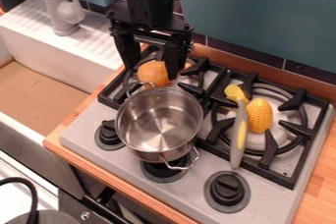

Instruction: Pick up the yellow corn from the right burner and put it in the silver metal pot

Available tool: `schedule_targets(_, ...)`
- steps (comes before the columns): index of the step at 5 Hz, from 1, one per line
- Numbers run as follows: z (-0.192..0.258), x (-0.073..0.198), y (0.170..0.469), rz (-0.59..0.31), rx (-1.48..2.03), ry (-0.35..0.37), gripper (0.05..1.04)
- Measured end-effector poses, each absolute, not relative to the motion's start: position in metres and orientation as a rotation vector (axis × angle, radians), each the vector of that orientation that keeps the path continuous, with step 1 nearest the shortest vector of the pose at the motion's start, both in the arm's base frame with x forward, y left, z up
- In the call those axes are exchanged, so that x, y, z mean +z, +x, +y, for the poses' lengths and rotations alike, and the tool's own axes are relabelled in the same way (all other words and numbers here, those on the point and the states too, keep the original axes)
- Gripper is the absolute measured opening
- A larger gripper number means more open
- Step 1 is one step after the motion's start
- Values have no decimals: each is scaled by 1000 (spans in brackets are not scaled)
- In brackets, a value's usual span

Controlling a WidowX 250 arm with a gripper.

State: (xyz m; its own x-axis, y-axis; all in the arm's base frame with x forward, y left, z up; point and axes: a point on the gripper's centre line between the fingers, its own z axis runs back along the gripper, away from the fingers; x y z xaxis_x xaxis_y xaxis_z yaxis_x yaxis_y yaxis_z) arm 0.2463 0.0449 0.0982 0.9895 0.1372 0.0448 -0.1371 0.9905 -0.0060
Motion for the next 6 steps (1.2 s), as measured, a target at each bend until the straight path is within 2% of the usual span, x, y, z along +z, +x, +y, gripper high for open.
schedule_targets(1,42,93,245,-27,142,-8,999)
schedule_targets(2,20,99,259,-77,195,-35,999)
schedule_targets(4,-18,106,281,-67,205,-70,999)
schedule_targets(6,-58,84,286,-24,233,-68,999)
